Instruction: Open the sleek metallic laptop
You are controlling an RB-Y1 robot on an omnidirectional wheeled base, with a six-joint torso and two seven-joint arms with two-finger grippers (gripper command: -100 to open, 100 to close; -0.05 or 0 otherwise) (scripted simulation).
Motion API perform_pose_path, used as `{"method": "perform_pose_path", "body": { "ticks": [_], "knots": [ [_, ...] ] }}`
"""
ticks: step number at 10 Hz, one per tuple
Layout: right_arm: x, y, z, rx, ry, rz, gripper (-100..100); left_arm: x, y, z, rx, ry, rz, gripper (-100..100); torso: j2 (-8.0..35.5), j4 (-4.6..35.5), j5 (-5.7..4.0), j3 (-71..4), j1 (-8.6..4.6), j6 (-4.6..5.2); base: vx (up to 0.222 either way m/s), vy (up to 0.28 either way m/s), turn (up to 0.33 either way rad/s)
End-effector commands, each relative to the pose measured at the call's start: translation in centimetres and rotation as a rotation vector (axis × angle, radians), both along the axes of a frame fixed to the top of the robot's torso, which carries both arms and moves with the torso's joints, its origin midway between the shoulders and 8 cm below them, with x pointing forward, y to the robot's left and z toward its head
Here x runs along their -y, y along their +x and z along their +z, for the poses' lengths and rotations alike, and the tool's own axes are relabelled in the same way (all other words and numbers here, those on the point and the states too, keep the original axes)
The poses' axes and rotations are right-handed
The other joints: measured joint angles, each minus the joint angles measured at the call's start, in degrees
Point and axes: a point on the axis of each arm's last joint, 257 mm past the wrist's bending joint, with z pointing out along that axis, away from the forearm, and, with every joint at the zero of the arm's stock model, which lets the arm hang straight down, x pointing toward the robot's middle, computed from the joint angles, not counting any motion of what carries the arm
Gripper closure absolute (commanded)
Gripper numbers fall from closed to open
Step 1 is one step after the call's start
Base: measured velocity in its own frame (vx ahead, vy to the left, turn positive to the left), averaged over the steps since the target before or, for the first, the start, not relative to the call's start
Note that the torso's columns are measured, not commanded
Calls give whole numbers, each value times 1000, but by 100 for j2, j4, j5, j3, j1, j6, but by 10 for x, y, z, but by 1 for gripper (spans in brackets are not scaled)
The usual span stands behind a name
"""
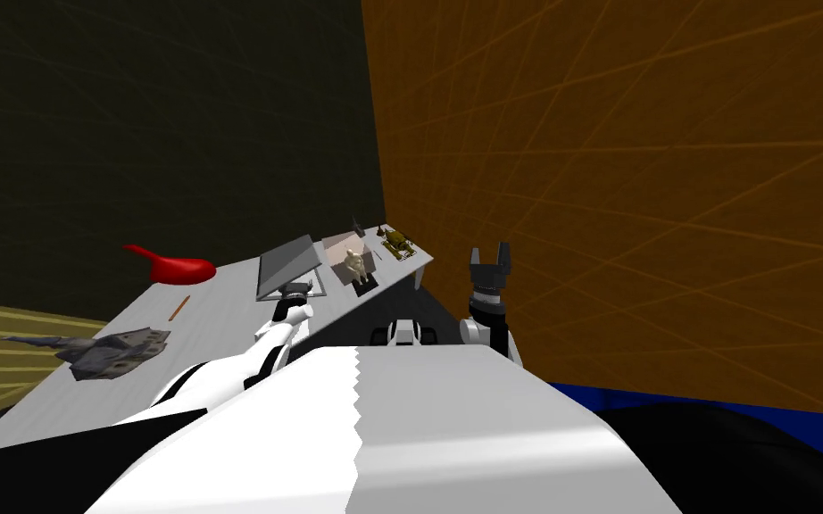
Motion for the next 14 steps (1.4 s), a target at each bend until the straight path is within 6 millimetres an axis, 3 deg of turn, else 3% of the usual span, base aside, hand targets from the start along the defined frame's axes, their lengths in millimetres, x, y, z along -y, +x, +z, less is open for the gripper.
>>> {"method": "perform_pose_path", "body": {
  "ticks": [1,2,3,5,6,8,9,12,13,14],
  "knots": [
    [0,0,0,0,0,0,0,-20,1,1,-37,-36,24,-100,1,0,2,0,6,-1,5,-18,-169],
    [0,0,0,0,0,0,0,-20,0,-4,-52,-47,25,-100,-2,4,-5,-2,-1,9,6,-9,-130],
    [0,0,0,0,0,0,0,-38,0,6,-54,-59,47,-100,-1,3,-7,-2,-6,5,11,-14,-219],
    [0,0,0,0,0,0,0,-37,-2,-1,-78,-77,49,-100,0,3,-7,-1,-8,2,9,-4,-50],
    [0,0,0,0,0,0,0,-55,-2,11,-75,-85,72,-100,3,2,-3,1,-2,-1,10,-11,-213],
    [0,0,0,0,0,0,0,-54,-5,0,-111,-112,75,-100,-1,0,0,-1,1,0,7,-4,-50],
    [0,0,0,0,0,0,0,-71,-7,9,-117,-129,100,-100,-1,0,1,-1,4,-1,7,-6,-188],
    [0,0,0,0,0,0,0,-70,-9,1,-142,-148,102,-100,0,0,1,0,2,-2,7,1,-39],
    [0,0,0,0,0,0,0,-86,-14,9,-154,-169,129,-100,0,-2,5,1,5,1,4,-5,-226],
    [0,0,0,0,0,0,0,-86,-14,8,-157,-171,130,-100,-4,-1,1,-3,3,10,8,3,-118]
  ]
}}
